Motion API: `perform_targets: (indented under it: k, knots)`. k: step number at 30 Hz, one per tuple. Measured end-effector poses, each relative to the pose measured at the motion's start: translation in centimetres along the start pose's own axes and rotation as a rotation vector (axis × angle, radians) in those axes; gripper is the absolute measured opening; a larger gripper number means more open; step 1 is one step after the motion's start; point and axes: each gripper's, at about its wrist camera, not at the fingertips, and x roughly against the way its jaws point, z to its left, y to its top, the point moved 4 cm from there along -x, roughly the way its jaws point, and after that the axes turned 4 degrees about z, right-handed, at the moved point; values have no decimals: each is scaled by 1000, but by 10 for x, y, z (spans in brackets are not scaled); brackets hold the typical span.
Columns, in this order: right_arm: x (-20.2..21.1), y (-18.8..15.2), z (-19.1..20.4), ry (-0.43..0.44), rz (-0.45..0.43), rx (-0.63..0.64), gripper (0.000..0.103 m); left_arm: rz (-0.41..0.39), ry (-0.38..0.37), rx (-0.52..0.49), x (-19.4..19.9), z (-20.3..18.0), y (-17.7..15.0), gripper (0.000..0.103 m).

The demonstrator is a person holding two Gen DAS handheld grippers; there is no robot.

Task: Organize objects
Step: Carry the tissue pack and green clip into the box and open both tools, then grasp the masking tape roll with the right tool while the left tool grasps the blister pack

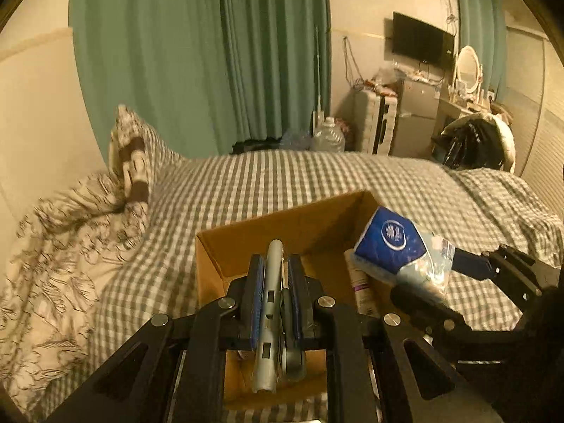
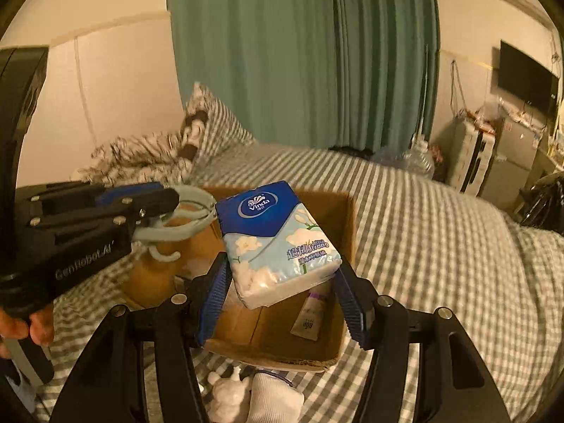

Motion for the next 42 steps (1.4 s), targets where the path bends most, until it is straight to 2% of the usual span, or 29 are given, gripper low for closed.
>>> perform_targets:
  k: [3, 5, 6, 7, 8, 9, 10, 11, 15, 19, 26, 32, 36, 42]
  knots:
    - [-18, -7, -4, 1, 25, 4, 60, 26, 14, 15, -20, 3, -8, 16]
    - [-18, -11, -6, 1, 10, 6, 76, 41, 25, 11, -26, 3, -11, 18]
    - [-16, -13, -8, 1, 0, 5, 79, 49, 30, 7, -27, 3, -12, 20]
    - [-11, -14, -9, 8, -15, 3, 82, 50, 36, 8, -25, 2, -13, 27]
    - [-6, -14, -11, 12, -27, 2, 83, 50, 43, 9, -24, 3, -13, 45]
    - [3, -14, -13, 12, -44, 0, 83, 44, 50, 16, -20, 3, -14, 58]
    - [10, -14, -14, 7, -54, -1, 84, 34, 56, 25, -15, 4, -13, 75]
    - [21, -13, -16, -1, -69, -3, 84, 20, 56, 34, -8, 3, -13, 78]
    - [58, -11, -12, -22, -94, -1, 85, 15, 40, 30, 22, -4, -16, 79]
    - [97, -15, -9, -80, -111, 32, 85, -11, 50, 13, 56, -11, -23, 95]
    - [165, -37, -3, -147, -145, 36, 85, -71, 23, -24, 121, -31, -45, 98]
    - [199, -71, 7, -162, -150, 34, 85, -111, -6, 7, 159, -37, -67, 103]
    - [199, -94, 17, -169, -119, 48, 85, -114, 5, 47, 164, -36, -89, 103]
    - [167, -134, 23, -145, -58, -4, 85, -68, 50, 87, 141, -34, -137, 103]
